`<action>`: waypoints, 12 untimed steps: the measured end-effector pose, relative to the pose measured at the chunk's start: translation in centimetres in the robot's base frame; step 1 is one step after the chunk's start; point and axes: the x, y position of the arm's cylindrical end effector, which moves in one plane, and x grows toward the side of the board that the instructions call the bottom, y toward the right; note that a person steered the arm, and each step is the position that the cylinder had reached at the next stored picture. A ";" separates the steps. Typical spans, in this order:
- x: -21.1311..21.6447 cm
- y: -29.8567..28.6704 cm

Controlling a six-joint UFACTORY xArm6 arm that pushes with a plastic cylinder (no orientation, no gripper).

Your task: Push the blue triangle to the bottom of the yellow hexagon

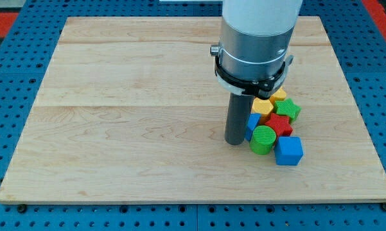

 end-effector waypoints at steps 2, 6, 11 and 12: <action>-1.1 0.0; -6.0 2.4; -4.9 5.0; -5.2 6.9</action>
